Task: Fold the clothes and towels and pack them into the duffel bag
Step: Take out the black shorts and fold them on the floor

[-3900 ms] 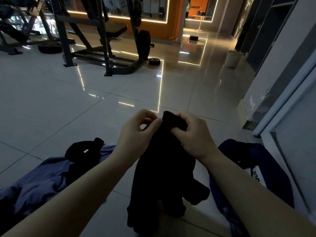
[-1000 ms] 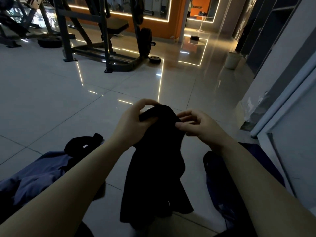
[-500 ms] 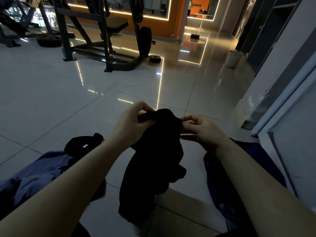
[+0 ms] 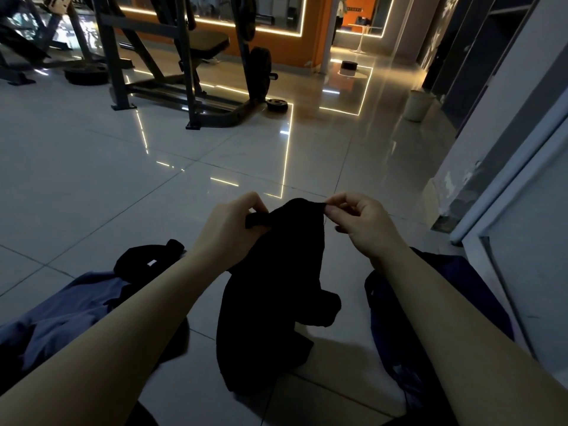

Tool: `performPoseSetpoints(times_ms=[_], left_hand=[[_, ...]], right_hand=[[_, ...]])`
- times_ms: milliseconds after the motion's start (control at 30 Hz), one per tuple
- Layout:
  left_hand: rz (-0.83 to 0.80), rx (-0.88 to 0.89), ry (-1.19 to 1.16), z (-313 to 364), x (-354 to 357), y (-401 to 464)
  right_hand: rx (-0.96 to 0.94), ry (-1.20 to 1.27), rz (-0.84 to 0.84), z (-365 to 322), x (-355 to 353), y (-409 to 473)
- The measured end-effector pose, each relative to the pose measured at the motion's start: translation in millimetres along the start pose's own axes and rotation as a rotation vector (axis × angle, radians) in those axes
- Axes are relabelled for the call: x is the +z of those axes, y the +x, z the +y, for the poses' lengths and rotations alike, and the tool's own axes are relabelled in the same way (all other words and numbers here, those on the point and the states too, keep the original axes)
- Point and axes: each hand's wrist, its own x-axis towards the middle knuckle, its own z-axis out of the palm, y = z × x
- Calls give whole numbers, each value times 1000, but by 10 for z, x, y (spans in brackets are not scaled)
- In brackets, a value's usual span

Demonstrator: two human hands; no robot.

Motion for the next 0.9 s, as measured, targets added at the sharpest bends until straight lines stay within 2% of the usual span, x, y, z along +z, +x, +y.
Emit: performPoseSetpoints(times_ms=[167,400,600,667,800,900], left_hand=[[45,1,30,-9,-1,22],[61,24,71,-58,-129,36],[67,39,100,-52,-157,11],[68,34,116,-56,-168,7],[93,2,102,-79,-229,18],[115,-11,96,-94,-260,23]], right_hand=[[-25,-97,109,3,-30,29],[37,-170,-50,-58,-86,15],[-30,-395,16,-37,-72,15],[2,-322,-35,-50,-98,10],[50,-90,-256,-112,-219,-65],[30,-22,-298,-156,-213,-109]])
